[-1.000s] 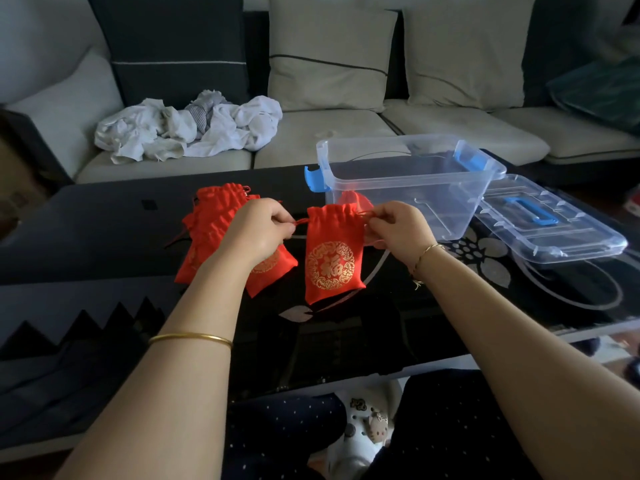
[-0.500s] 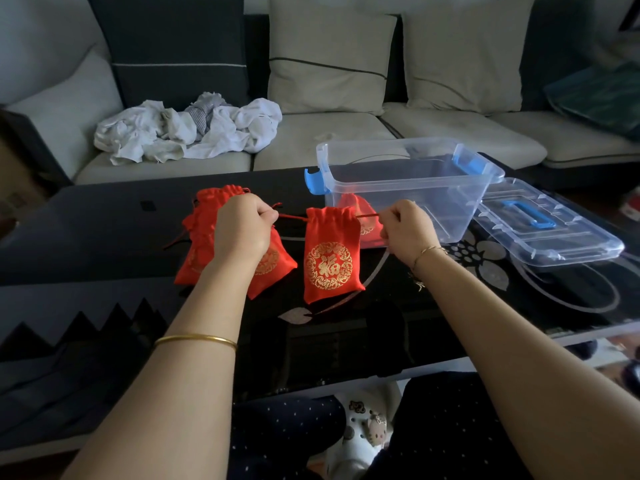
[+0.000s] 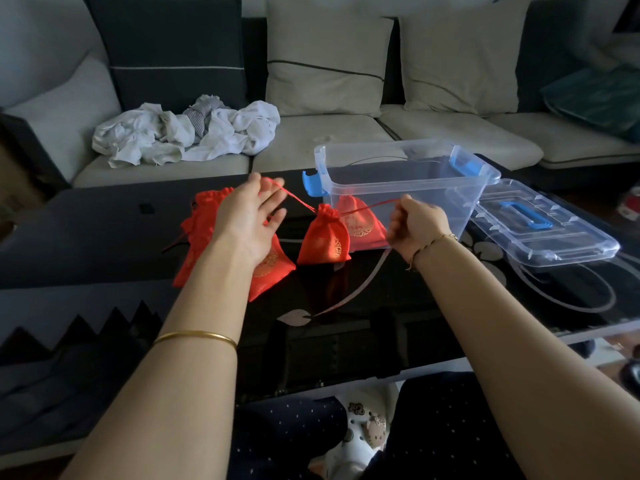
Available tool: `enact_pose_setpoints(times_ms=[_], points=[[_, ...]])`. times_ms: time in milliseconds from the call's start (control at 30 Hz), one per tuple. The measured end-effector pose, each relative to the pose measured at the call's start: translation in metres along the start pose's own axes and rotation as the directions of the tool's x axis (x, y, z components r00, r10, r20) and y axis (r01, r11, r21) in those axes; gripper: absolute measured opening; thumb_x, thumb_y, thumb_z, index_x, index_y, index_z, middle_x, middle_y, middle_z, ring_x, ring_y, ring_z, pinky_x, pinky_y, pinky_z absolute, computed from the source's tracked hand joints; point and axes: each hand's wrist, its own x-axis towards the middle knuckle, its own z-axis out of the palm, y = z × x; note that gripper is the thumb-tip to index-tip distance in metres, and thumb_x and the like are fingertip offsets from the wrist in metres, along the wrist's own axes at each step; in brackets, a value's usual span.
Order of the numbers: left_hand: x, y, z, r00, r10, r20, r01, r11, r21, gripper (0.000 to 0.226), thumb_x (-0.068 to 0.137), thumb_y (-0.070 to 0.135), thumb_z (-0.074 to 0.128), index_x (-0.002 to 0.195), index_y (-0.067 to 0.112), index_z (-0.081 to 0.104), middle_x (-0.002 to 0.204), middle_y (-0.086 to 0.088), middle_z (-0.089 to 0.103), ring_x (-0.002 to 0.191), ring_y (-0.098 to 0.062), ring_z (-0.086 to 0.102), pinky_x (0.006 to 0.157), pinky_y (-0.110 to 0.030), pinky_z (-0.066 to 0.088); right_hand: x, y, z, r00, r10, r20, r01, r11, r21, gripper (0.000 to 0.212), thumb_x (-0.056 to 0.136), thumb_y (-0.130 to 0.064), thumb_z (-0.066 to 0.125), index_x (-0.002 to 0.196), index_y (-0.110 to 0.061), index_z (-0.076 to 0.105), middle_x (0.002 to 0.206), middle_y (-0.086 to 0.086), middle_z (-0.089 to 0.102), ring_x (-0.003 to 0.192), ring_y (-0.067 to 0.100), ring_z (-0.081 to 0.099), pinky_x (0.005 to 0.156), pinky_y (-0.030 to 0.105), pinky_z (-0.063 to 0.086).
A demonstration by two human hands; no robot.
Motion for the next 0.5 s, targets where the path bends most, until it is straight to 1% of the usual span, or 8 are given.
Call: enact_pose_setpoints(times_ms=[67, 133, 200, 300, 367, 400, 467, 500], points=[[-0.005, 0.001, 0.008, 0.989, 0.009, 0.146, -0.015, 0.999, 0.035, 0.033, 0.101, 0.030, 0.038, 0.072, 0.020, 0.051, 0.084, 0.005, 0.071, 0.084, -0.010, 0.067, 0.079, -0.027, 0.045, -0.011, -0.006, 0.006, 0.982, -0.158, 0.105, 0.172, 0.976, -0.132, 0.032, 0.096, -0.014, 0.042, 0.064, -0.012, 0.047, 0.057, 0.002, 0.039, 0.047, 0.012, 0.034, 0.048, 0.024, 0.031], [-0.009, 0.001, 0.015, 0.977, -0.005, 0.213, -0.020, 0.993, 0.114, 0.028, 0.099, 0.030, 0.042, 0.080, 0.018, 0.060, 0.069, 0.007, 0.069, 0.072, -0.009, 0.065, 0.080, -0.028, 0.047, -0.021, -0.010, 0.012, 0.935, -0.276, 0.223, 0.325, 0.917, -0.230, 0.031, 0.096, -0.015, 0.044, 0.066, -0.011, 0.051, 0.056, 0.001, 0.042, 0.046, 0.011, 0.036, 0.046, 0.024, 0.033], [-0.012, -0.001, 0.019, 0.964, 0.008, 0.265, -0.061, 0.980, 0.192, 0.020, 0.096, 0.020, 0.049, 0.087, 0.013, 0.065, 0.063, 0.006, 0.065, 0.065, -0.008, 0.059, 0.079, -0.028, 0.049, -0.028, -0.012, 0.019, 0.888, -0.349, 0.300, 0.435, 0.848, -0.302, 0.030, 0.095, -0.015, 0.046, 0.066, -0.012, 0.056, 0.058, 0.000, 0.045, 0.048, 0.011, 0.039, 0.048, 0.024, 0.035], [-0.013, -0.006, 0.019, 0.943, 0.051, 0.328, -0.181, 0.908, 0.378, 0.011, 0.088, 0.003, 0.059, 0.090, 0.010, 0.067, 0.069, 0.001, 0.065, 0.061, -0.009, 0.055, 0.071, -0.027, 0.050, -0.033, -0.013, 0.027, 0.830, -0.424, 0.363, 0.545, 0.755, -0.364, 0.030, 0.094, -0.017, 0.050, 0.065, -0.018, 0.060, 0.060, -0.004, 0.051, 0.053, 0.010, 0.042, 0.055, 0.027, 0.038], [-0.012, -0.010, 0.019, 0.928, 0.070, 0.365, -0.259, 0.826, 0.501, 0.011, 0.085, 0.004, 0.064, 0.089, 0.013, 0.067, 0.079, -0.004, 0.066, 0.065, -0.013, 0.055, 0.067, -0.025, 0.048, -0.037, -0.014, 0.030, 0.796, -0.448, 0.407, 0.595, 0.701, -0.392, 0.030, 0.093, -0.017, 0.050, 0.066, -0.020, 0.061, 0.063, -0.005, 0.054, 0.057, 0.009, 0.045, 0.060, 0.027, 0.039], [-0.013, -0.011, 0.020, 0.922, 0.079, 0.380, -0.292, 0.787, 0.544, 0.010, 0.085, 0.006, 0.065, 0.087, 0.015, 0.067, 0.078, -0.002, 0.067, 0.065, -0.012, 0.056, 0.065, -0.025, 0.047, -0.039, -0.014, 0.032, 0.782, -0.450, 0.432, 0.613, 0.681, -0.399, 0.029, 0.093, -0.017, 0.050, 0.067, -0.020, 0.062, 0.065, -0.003, 0.056, 0.059, 0.009, 0.046, 0.061, 0.026, 0.040], [-0.013, -0.012, 0.022, 0.917, 0.100, 0.385, -0.329, 0.735, 0.593, 0.008, 0.086, 0.012, 0.066, 0.080, 0.017, 0.067, 0.057, 0.013, 0.062, 0.052, -0.002, 0.053, 0.058, -0.022, 0.044, -0.042, -0.013, 0.034, 0.756, -0.449, 0.476, 0.643, 0.646, -0.411, 0.029, 0.094, -0.017, 0.050, 0.068, -0.020, 0.062, 0.067, -0.001, 0.058, 0.061, 0.008, 0.048, 0.061, 0.022, 0.040], [-0.013, -0.012, 0.022, 0.917, 0.112, 0.382, -0.340, 0.720, 0.605, 0.010, 0.087, 0.015, 0.065, 0.077, 0.016, 0.066, 0.046, 0.014, 0.056, 0.045, 0.001, 0.048, 0.055, -0.021, 0.042, -0.042, -0.013, 0.035, 0.751, -0.444, 0.488, 0.647, 0.642, -0.412, 0.029, 0.094, -0.018, 0.049, 0.069, -0.018, 0.063, 0.067, -0.002, 0.058, 0.061, 0.008, 0.048, 0.060, 0.021, 0.041]])
